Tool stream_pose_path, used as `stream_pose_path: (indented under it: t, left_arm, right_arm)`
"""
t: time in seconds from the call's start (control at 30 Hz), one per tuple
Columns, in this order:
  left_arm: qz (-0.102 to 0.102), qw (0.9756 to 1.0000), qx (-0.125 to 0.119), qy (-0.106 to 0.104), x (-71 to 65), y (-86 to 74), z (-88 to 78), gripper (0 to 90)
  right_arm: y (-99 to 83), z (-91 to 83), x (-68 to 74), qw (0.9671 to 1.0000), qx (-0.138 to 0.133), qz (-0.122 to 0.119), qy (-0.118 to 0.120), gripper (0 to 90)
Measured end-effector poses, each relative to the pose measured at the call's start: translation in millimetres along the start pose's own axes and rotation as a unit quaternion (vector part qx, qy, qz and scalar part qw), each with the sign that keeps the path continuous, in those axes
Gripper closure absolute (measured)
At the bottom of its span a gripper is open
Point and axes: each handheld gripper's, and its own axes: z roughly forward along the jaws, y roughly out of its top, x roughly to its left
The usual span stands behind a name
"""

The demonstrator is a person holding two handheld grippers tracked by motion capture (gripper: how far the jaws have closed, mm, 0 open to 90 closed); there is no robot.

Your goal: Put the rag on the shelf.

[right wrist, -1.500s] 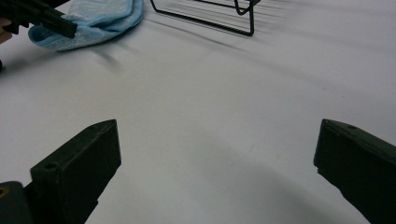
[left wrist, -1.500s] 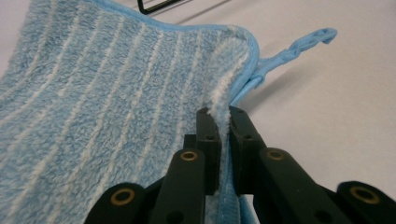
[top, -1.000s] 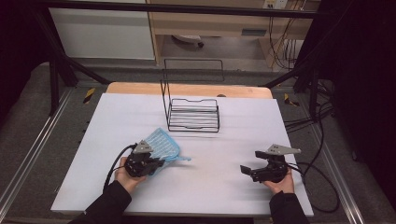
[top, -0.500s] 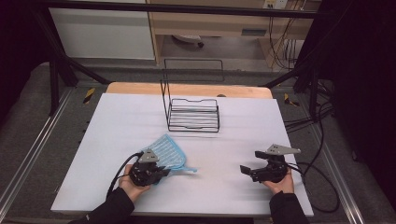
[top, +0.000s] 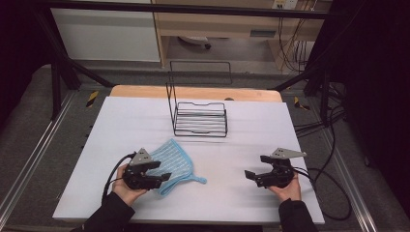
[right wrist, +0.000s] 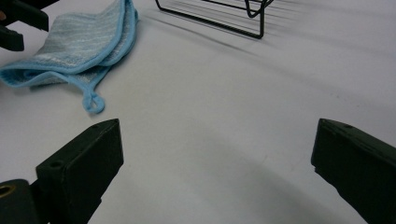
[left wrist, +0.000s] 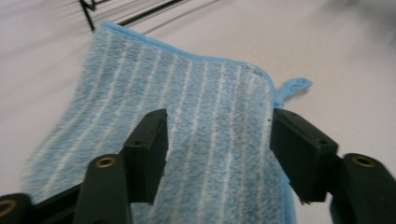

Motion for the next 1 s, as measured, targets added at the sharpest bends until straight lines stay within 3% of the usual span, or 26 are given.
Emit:
stream_pose_path:
  t: [0.37, 0.4, 0.47, 0.67, 0.83, 0.97, 1.0]
  left_arm:
    - [-0.012, 0.9993, -0.013, 0.034, 31.1, -12.0, -23.8, 16.6]
    - [-0.012, 0.9991, -0.014, 0.038, 35.0, -14.1, -26.1, 14.5]
    - [-0.016, 0.9987, -0.016, 0.045, 41.2, -17.4, -29.0, 13.4]
    - [-0.031, 0.9977, -0.021, 0.057, 56.3, -25.3, -35.6, 10.9]
    - [-0.042, 0.9968, -0.022, 0.065, 64.7, -31.3, -39.5, 10.9]
    - [-0.045, 0.9964, -0.021, 0.069, 67.2, -34.1, -40.3, 10.9]
    - [-0.046, 0.9963, -0.021, 0.070, 67.6, -34.8, -40.1, 10.9]
  right_arm:
    - [19.7, 21.0, 20.6, 0.9998, 0.011, -0.010, 0.014, 7.2]
    - [25.7, 30.1, 28.2, 0.9995, 0.016, -0.021, 0.019, 8.1]
    - [27.8, 33.3, 30.6, 0.9993, 0.018, -0.026, 0.022, 8.9]
    - [48.3, 67.2, 56.5, 0.9974, 0.031, -0.037, 0.053, 18.7]
    - [58.3, 90.4, 73.9, 0.9955, 0.043, -0.048, 0.069, 25.6]
    - [64.3, 122.3, 87.6, 0.9940, 0.058, -0.049, 0.079, 30.7]
    - [64.3, 122.3, 87.6, 0.9940, 0.058, -0.049, 0.079, 30.7]
